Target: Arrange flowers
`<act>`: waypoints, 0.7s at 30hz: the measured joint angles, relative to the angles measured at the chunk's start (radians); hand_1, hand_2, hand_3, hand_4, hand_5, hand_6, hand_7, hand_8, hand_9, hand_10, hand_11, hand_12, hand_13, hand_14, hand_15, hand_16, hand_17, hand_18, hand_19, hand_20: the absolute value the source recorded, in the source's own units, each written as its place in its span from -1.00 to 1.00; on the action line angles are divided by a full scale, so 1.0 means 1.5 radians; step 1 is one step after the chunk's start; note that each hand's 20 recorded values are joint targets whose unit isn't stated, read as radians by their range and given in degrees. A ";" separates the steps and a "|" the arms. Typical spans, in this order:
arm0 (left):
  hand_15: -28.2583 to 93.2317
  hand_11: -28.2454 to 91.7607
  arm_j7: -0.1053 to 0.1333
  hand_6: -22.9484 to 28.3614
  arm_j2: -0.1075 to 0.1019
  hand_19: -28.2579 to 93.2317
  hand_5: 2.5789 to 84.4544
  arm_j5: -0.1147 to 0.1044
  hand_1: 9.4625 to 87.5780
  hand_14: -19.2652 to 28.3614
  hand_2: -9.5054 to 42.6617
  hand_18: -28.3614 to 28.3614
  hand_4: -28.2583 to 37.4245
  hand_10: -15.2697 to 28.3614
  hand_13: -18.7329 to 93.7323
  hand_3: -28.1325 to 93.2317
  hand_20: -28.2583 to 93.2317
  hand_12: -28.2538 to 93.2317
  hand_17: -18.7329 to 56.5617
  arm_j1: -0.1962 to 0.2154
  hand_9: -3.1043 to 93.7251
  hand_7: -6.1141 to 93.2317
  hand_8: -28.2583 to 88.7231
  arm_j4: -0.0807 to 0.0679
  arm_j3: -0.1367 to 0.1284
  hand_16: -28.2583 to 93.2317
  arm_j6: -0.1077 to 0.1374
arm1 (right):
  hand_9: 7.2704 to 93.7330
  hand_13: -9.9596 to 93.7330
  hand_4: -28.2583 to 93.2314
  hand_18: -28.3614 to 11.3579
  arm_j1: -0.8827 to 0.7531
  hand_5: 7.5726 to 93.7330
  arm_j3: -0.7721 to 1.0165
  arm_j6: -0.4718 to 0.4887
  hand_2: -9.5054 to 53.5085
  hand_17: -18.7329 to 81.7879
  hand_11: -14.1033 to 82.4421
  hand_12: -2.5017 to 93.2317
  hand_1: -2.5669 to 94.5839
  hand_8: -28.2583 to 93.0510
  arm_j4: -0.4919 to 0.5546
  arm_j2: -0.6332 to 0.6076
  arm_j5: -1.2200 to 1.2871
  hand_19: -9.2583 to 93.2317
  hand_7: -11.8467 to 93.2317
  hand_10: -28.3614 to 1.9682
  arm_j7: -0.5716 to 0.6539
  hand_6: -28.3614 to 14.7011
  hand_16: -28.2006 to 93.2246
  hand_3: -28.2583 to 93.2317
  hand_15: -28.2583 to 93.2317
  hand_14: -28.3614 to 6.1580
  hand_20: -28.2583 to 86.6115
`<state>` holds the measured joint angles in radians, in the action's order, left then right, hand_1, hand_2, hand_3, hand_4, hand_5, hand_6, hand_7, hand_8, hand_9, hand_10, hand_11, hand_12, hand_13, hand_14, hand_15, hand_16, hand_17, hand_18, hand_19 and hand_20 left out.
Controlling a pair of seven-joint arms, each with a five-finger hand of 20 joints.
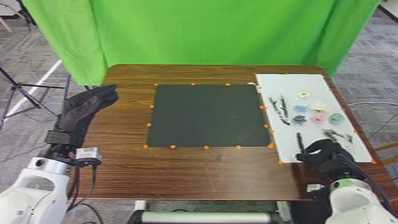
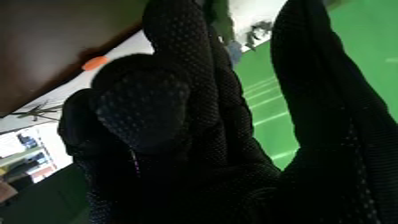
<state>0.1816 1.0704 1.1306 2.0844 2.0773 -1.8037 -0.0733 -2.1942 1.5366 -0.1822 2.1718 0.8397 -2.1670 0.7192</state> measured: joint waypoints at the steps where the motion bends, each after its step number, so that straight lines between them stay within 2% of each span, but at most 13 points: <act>1: -0.28 -0.25 0.000 0.10 0.000 -0.39 -0.02 0.000 -0.50 0.56 -0.78 0.42 -0.64 0.37 -0.10 0.44 -0.31 -0.34 -0.46 0.000 -0.09 -0.60 -0.61 0.000 0.000 -0.52 0.000 | 0.82 1.00 -0.86 -0.49 0.000 0.14 -0.001 0.000 -1.00 0.41 -0.03 -0.33 -0.06 -0.57 -0.001 0.000 -0.001 0.92 -0.34 0.13 0.001 0.13 0.06 0.46 0.30 0.61 0.26; 5: -0.28 -0.25 -0.001 0.10 0.000 -0.39 -0.02 0.000 -0.50 0.56 -0.79 0.42 -0.64 0.37 -0.10 0.45 -0.31 -0.34 -0.46 0.000 -0.09 -0.60 -0.61 0.000 -0.001 -0.52 -0.002 | 0.82 1.00 -0.89 -0.44 0.000 0.11 -0.001 0.000 -1.00 0.44 0.00 -0.31 0.04 -0.60 -0.002 0.002 -0.003 0.93 -0.19 0.16 0.007 0.13 0.04 0.48 0.33 0.63 0.25; 7: -0.28 -0.25 -0.002 0.11 0.000 -0.39 -0.02 0.000 -0.50 0.56 -0.79 0.42 -0.64 0.37 -0.10 0.45 -0.31 -0.34 -0.46 0.000 -0.09 -0.60 -0.61 0.000 -0.001 -0.52 -0.005 | 0.84 1.00 -0.89 -0.43 0.001 0.10 -0.002 -0.001 -1.00 0.45 -0.04 -0.19 0.11 -0.62 -0.002 0.003 -0.003 0.93 -0.12 0.19 0.012 0.13 0.02 0.45 0.35 0.65 0.25; 9: -0.28 -0.25 -0.004 0.10 0.000 -0.39 -0.02 0.000 -0.50 0.56 -0.79 0.42 -0.64 0.37 -0.10 0.45 -0.32 -0.34 -0.46 -0.001 -0.09 -0.60 -0.61 -0.001 -0.002 -0.52 -0.008 | 0.86 1.00 -0.87 -0.40 0.004 0.08 -0.008 -0.002 -1.00 0.47 -0.07 -0.11 0.21 -0.27 -0.002 0.004 -0.008 0.93 -0.07 0.23 0.018 0.16 0.00 0.38 0.36 0.66 0.25; 10: -0.28 -0.25 -0.004 0.10 0.000 -0.39 -0.02 0.000 -0.50 0.56 -0.79 0.42 -0.64 0.37 -0.10 0.45 -0.31 -0.34 -0.46 -0.002 -0.09 -0.60 -0.61 -0.001 -0.002 -0.52 -0.009 | 0.87 1.00 -0.84 -0.40 0.007 0.07 -0.012 -0.002 -1.00 0.48 -0.08 -0.07 0.26 -0.17 -0.002 0.004 -0.012 0.92 -0.04 0.25 0.022 0.19 -0.01 0.33 0.38 0.67 0.25; 12: -0.28 -0.25 -0.005 0.11 0.000 -0.39 -0.02 0.000 -0.50 0.56 -0.79 0.42 -0.64 0.37 -0.10 0.44 -0.32 -0.34 -0.46 -0.004 -0.09 -0.60 -0.61 -0.002 -0.002 -0.52 -0.012 | 0.88 1.00 -0.77 -0.40 0.014 0.06 -0.023 -0.002 -1.00 0.49 -0.08 -0.05 0.36 -0.11 -0.004 0.005 -0.022 0.92 0.04 0.27 0.029 0.21 -0.03 0.19 0.40 0.68 0.26; 15: -0.28 -0.26 -0.005 0.11 0.000 -0.39 -0.02 0.000 -0.50 0.56 -0.79 0.42 -0.64 0.36 -0.10 0.44 -0.31 -0.34 -0.46 -0.008 -0.10 -0.60 -0.61 -0.002 -0.002 -0.52 -0.015 | 0.89 1.00 -0.65 -0.39 0.025 0.08 -0.040 -0.004 -1.00 0.51 -0.02 -0.08 0.45 -0.10 -0.011 0.006 -0.035 0.92 0.13 0.26 0.037 0.24 -0.05 0.01 0.43 0.71 0.26; 19: -0.28 -0.26 -0.007 0.11 0.001 -0.39 -0.02 0.001 -0.49 0.55 -0.79 0.42 -0.64 0.36 -0.10 0.44 -0.31 -0.34 -0.46 -0.013 -0.10 -0.61 -0.61 -0.003 -0.002 -0.52 -0.020 | 0.90 1.00 -0.63 -0.40 0.038 0.17 -0.053 -0.007 -1.00 0.53 0.05 -0.17 0.46 -0.10 -0.014 0.011 -0.044 0.93 0.12 0.24 0.043 0.24 -0.07 0.01 0.46 0.72 0.26; 21: -0.28 -0.26 -0.009 0.11 0.003 -0.39 -0.02 0.002 -0.49 0.55 -0.79 0.42 -0.63 0.36 -0.11 0.44 -0.32 -0.33 -0.46 -0.014 -0.10 -0.61 -0.61 -0.002 -0.005 -0.52 -0.023 | 0.90 1.00 -0.66 -0.40 0.045 0.22 -0.058 -0.008 -1.00 0.54 0.08 -0.24 0.42 -0.08 -0.017 0.014 -0.045 0.94 0.07 0.23 0.045 0.25 -0.07 0.09 0.47 0.72 0.26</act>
<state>0.1685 1.0751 1.1343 2.0634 2.0739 -1.8105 -0.1074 -2.1274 1.4502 -0.1944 2.1469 0.8602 -2.2342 0.7873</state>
